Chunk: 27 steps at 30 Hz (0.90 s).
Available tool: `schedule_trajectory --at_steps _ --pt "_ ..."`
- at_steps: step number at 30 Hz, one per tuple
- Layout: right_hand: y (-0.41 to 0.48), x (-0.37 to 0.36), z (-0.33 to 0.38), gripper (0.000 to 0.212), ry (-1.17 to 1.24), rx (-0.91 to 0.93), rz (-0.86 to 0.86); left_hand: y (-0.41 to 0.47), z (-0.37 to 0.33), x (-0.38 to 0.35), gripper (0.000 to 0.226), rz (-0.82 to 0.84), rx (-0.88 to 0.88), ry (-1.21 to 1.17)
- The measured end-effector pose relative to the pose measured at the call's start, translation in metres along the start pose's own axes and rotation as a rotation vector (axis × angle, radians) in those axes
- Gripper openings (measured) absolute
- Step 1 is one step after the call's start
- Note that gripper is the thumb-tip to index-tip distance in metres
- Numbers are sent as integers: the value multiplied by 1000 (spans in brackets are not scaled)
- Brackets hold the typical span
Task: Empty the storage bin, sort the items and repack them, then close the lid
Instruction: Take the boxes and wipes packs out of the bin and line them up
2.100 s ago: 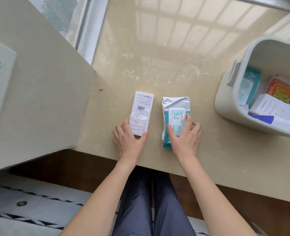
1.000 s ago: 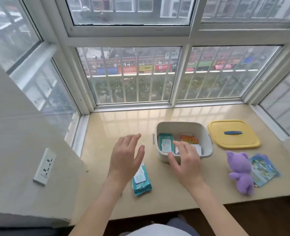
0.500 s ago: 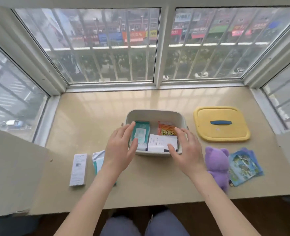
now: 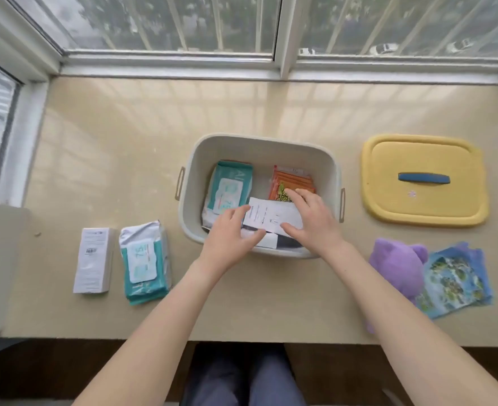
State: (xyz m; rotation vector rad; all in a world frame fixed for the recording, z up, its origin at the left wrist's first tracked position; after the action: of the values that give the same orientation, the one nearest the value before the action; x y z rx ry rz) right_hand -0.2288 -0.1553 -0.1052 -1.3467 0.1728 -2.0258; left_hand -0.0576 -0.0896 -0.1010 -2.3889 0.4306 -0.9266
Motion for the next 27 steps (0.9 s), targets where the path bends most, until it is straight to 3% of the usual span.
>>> schedule_trajectory --at_steps 4,8,14,21,27 --pt "33 -32 -11 86 -133 8 210 25 15 -23 51 227 -12 66" --pt "48 -53 -10 90 -274 9 315 38 16 -22 32 311 -2 -7" --pt "55 -37 -18 88 -168 -54 188 48 5 8 31 98 -131 9" --pt "56 -37 -21 80 -161 -78 154 57 12 -10 56 141 -149 54" --pt "43 -9 -19 80 -39 -87 35 44 14 16 27 2 -93 -214"
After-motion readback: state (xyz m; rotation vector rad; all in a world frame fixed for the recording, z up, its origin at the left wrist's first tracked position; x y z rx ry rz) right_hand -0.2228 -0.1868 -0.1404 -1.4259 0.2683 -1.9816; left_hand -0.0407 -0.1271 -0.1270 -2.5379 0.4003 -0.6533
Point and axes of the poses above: each hand's wrist, its own y-axis towards the middle knuckle, its own x-axis out of the back of the hand, z = x × y, the point moved 10 cm from there along y, towards the middle knuckle, and after that the axes turned 14 degrees about z, right-handed, at the moved point
